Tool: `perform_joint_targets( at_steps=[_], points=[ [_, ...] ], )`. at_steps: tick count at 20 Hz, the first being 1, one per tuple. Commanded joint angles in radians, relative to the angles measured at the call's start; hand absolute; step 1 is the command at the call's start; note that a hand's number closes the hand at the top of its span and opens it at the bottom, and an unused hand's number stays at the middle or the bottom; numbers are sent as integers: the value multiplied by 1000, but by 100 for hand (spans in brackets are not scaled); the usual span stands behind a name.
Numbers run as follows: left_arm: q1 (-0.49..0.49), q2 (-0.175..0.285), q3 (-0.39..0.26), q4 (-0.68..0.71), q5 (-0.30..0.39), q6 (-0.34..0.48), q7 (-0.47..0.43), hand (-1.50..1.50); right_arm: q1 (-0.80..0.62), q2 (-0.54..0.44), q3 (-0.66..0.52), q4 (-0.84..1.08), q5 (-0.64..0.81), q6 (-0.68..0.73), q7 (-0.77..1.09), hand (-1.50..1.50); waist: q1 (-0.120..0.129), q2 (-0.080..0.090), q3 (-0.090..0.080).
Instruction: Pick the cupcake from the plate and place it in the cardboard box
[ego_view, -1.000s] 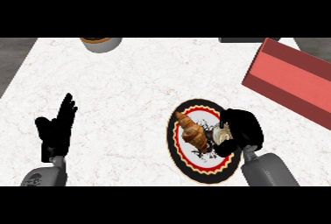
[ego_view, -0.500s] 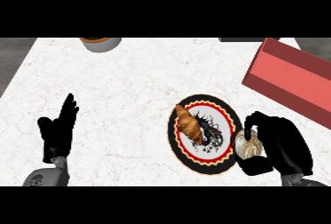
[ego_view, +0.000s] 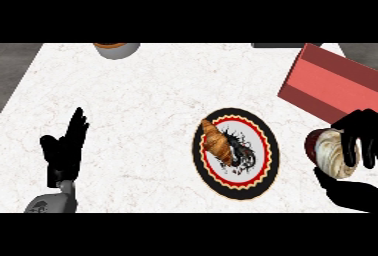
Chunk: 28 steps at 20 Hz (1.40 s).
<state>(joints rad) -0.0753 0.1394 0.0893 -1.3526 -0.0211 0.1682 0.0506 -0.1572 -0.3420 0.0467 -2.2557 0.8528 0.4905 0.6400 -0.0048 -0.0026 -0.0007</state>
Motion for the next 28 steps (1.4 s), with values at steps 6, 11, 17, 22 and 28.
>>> perform_joint_targets(
  at_steps=[6, 11, 17, 22, 28],
  points=[
    [-28, -3, -5, -21, -11, 5, 50, 0, -111, -125, -307, 79, -109, 40, -111, 150, 4, 2, 1],
    [-20, 11, 16, 2, 2, -15, -1, 0, -232, -169, -361, 462, -76, -119, -275, 150, 17, 5, 1],
    [13, 17, 7, -51, 6, -37, 13, 0, -287, -195, -400, 718, -91, -231, -443, 150, 18, 4, 1],
    [-66, -2, 13, 70, -19, -8, -39, 0, -404, -227, -389, 1109, -19, -422, -644, 150, 30, 13, 2],
    [-69, -16, 2, 87, -24, -10, -41, 0, -549, -285, -375, 1461, 81, -573, -736, 150, 38, 17, 2]
  ],
)
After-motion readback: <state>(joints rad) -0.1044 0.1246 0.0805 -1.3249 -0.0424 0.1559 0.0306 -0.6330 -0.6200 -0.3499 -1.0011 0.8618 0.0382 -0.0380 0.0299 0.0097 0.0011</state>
